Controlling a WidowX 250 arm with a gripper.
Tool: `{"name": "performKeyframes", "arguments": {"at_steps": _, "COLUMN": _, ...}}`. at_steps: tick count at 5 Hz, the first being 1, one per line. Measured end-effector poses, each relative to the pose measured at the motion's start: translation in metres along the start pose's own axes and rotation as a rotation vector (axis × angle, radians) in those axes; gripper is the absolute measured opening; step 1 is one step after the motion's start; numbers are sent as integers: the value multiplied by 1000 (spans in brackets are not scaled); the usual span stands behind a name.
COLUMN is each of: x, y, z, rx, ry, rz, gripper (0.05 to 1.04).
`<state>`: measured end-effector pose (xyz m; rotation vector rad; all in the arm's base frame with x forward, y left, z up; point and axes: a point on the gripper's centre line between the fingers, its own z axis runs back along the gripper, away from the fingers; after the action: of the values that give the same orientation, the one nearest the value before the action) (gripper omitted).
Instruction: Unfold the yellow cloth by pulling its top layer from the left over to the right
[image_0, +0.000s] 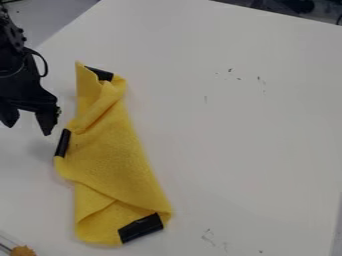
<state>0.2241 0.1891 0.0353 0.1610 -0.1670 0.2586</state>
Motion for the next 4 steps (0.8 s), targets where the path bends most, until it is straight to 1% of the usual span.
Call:
{"name": "performKeyframes", "arguments": {"at_steps": 1, "x": -4, "y": -2, "z": -6, "rx": -10, "ry": 22, "rz": 0, "gripper": 1000}}
{"name": "performKeyframes", "arguments": {"at_steps": 3, "x": -2, "y": -2, "z": -3, "rx": -19, "ry": 32, "rz": -12, "gripper": 1000}}
{"name": "performKeyframes", "arguments": {"at_steps": 4, "x": 3, "y": -12, "z": 13, "rx": -5, "ry": 19, "rz": -28, "gripper": 1000}}
